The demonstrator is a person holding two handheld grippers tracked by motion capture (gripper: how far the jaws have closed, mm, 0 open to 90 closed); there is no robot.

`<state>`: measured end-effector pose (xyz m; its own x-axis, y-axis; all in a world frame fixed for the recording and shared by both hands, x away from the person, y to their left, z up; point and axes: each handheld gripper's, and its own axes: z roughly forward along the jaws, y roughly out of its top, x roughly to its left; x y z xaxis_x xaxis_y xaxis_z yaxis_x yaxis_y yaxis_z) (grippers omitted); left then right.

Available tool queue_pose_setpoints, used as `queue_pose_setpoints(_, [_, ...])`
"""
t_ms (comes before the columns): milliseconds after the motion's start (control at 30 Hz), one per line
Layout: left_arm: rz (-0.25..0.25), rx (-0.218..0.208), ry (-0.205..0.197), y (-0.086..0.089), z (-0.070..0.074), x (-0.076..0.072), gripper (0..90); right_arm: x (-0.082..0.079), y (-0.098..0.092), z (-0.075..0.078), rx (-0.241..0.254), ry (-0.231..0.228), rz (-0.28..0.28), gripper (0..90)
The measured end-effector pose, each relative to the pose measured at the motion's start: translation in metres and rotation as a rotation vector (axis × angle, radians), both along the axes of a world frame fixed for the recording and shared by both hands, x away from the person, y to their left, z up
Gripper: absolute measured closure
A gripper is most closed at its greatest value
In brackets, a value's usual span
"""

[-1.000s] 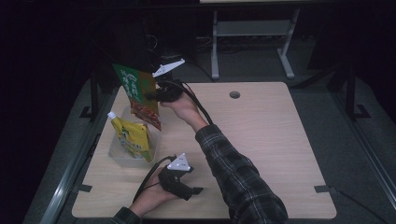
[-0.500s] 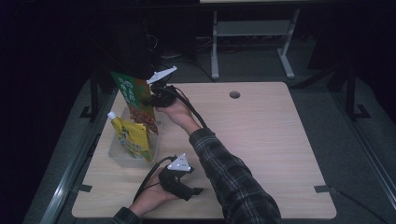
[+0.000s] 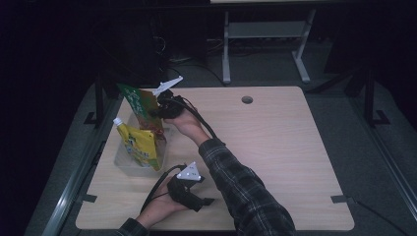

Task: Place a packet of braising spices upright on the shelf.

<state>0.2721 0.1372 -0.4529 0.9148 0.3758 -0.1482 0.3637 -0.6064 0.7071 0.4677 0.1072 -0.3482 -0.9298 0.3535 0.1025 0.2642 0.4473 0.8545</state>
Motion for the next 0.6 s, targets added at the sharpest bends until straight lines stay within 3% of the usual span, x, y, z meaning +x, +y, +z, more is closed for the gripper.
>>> queue_pose_setpoints(233, [-0.002, 0.002, -0.001, -0.0007, -0.0008, -0.0001, 16.4, -0.0019, 0.0023, 0.0000, -0.007, -0.005, 0.015, 86.4])
queue_pose_setpoints(433, [-0.002, 0.005, 0.002, -0.0006, -0.0008, 0.0001, 16.4, -0.0022, 0.0021, -0.0009, -0.018, 0.010, 0.011, 57.9])
queue_pose_setpoints(600, [-0.002, 0.003, 0.002, -0.0009, -0.0014, 0.0003, 16.4, -0.0005, -0.0028, 0.0003, -0.020, -0.003, -0.035, 45.2])
